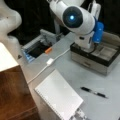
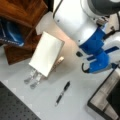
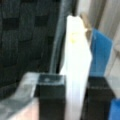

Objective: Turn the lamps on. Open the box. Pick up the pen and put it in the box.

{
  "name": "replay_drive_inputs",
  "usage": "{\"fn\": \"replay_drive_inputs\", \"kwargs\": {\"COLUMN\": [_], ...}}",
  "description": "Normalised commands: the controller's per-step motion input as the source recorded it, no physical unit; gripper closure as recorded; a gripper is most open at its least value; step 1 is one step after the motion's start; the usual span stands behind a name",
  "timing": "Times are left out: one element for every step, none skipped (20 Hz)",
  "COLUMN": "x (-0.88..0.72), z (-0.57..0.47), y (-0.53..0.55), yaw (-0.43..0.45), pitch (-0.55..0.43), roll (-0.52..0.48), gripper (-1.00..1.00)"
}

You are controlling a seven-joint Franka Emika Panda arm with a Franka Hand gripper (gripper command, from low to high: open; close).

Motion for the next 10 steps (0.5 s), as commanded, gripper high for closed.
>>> {"fn": "replay_drive_inputs", "kwargs": {"x": [0.15, 0.14, 0.14, 0.13, 0.12, 0.11, 0.10, 0.09, 0.08, 0.07], "z": [0.13, 0.12, 0.08, 0.06, 0.04, 0.01, -0.02, -0.05, -0.08, -0.11], "y": [0.56, 0.53, 0.48, 0.47, 0.44, 0.40, 0.36, 0.32, 0.30, 0.27], "yaw": [0.000, -0.008, -0.006, -0.006, -0.013, -0.019, -0.022, -0.028, -0.033, -0.040], "pitch": [0.110, 0.110, 0.106, 0.103, 0.102, 0.099, 0.096, 0.093, 0.089, 0.082], "roll": [-0.054, -0.058, -0.061, -0.061, -0.055, -0.049, -0.046, -0.037, -0.031, -0.021], "gripper": [1.00, 1.00, 1.00, 1.00, 1.00, 1.00, 1.00, 1.00, 1.00, 1.00]}}
